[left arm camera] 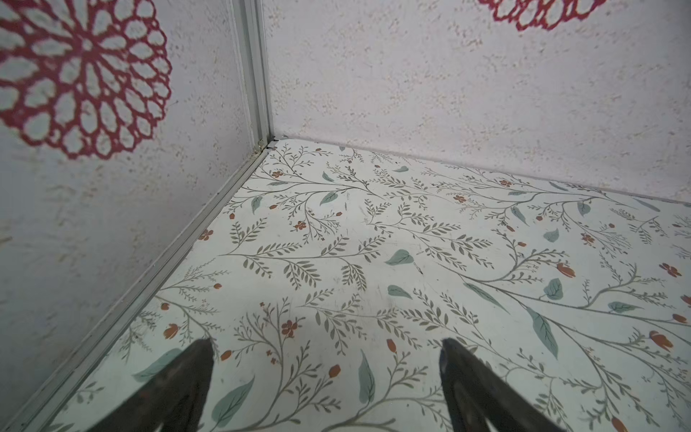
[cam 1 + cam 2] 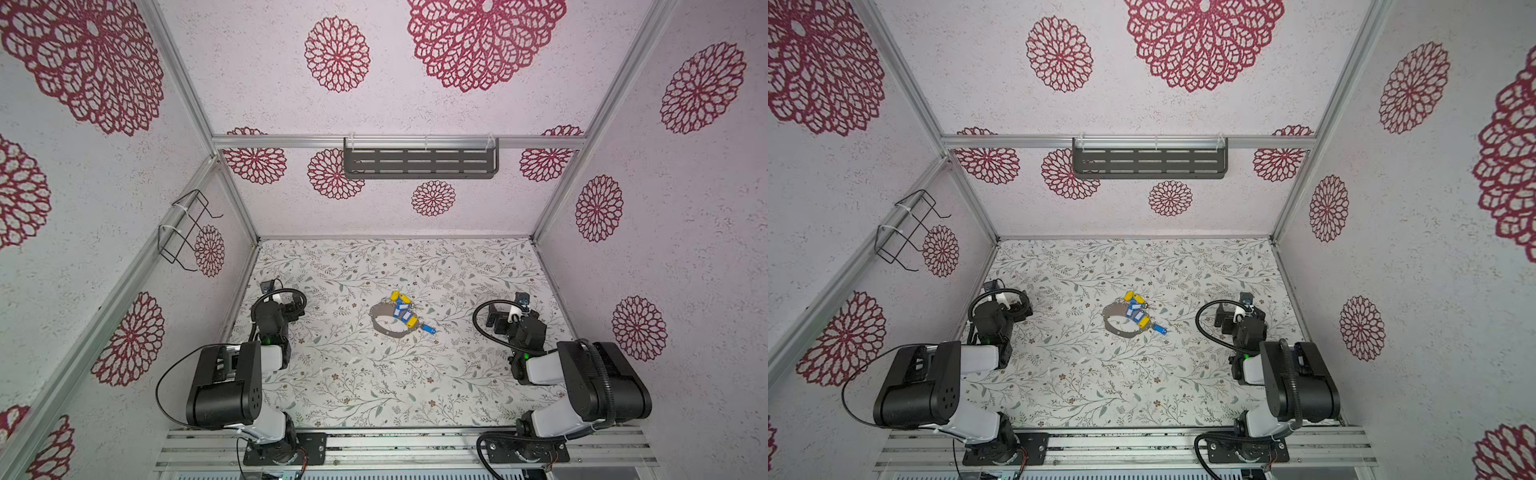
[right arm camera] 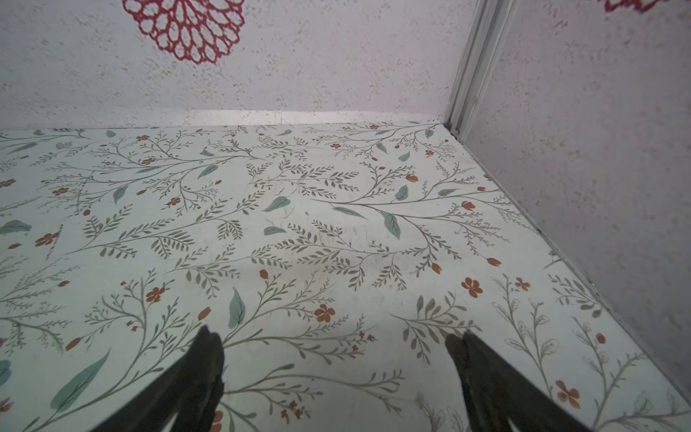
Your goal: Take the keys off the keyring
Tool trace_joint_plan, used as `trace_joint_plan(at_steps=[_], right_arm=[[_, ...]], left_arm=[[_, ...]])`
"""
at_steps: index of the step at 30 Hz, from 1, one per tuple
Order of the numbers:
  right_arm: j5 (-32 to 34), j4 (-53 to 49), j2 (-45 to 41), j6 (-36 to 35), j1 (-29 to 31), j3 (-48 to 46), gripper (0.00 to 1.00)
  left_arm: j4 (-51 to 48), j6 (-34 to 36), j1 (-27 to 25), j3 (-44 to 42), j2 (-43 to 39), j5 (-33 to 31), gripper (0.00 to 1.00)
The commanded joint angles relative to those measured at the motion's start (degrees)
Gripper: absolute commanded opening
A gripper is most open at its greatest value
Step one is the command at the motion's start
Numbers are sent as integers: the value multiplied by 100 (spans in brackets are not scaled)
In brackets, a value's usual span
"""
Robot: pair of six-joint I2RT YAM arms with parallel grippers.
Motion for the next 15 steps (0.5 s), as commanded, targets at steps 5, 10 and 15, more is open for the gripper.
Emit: trace_joint_plan(at_steps=[5, 10, 15], right_arm=[[52, 222, 12, -56, -7, 125, 99], [54, 229, 5, -45, -7, 127, 99], [51, 221, 12, -51, -7, 125, 99]], left_arm=[[156, 57, 11, 115, 57, 63, 97], [140, -2, 95, 111, 48, 211, 97], [145, -2, 86, 115, 53, 203, 97]])
